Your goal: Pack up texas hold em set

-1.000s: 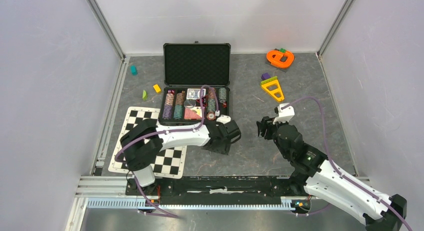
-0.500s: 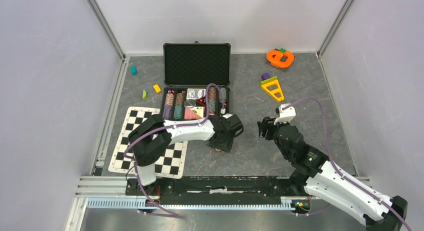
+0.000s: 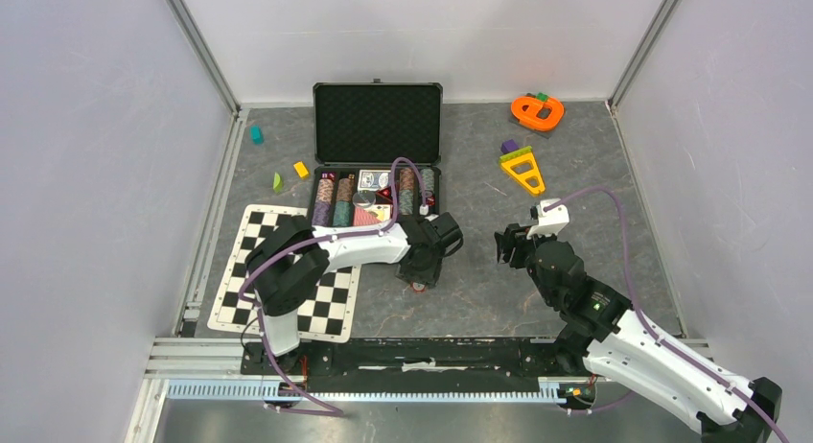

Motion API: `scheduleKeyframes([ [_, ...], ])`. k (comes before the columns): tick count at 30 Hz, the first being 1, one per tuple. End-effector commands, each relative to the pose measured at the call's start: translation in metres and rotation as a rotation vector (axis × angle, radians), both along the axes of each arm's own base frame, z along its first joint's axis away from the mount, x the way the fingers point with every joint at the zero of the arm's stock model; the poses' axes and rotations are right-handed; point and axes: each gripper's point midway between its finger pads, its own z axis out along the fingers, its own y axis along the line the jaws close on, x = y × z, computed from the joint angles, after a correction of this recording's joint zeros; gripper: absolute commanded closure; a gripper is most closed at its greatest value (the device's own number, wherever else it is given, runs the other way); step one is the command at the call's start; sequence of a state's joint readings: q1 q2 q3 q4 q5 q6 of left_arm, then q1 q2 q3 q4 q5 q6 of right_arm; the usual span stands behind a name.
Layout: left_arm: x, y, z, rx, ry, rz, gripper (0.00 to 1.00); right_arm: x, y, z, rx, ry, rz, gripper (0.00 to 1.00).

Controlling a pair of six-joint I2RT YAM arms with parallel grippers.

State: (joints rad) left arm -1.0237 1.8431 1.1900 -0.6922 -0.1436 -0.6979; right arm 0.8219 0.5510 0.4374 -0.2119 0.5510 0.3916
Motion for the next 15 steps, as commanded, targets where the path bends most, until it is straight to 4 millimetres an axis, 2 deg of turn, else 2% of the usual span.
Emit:
scheduleKeyframes([
  [1, -0.004, 0.008, -0.015, 0.018, 0.037, -0.010, 0.46, 0.003, -0.001, 0.022, 0.039, -0.042, -0.020, 0.36],
  [5, -0.006, 0.011, -0.017, 0.030, 0.048, -0.010, 0.55, 0.003, -0.001, 0.021, 0.039, -0.039, -0.019, 0.36],
  [10, -0.005, 0.012, -0.014, 0.034, 0.042, -0.014, 0.57, 0.003, -0.001, 0.022, 0.041, -0.039, -0.021, 0.36],
  [15, 0.004, 0.004, 0.012, -0.007, 0.001, -0.041, 0.57, 0.003, -0.002, 0.023, 0.040, -0.038, -0.024, 0.36],
])
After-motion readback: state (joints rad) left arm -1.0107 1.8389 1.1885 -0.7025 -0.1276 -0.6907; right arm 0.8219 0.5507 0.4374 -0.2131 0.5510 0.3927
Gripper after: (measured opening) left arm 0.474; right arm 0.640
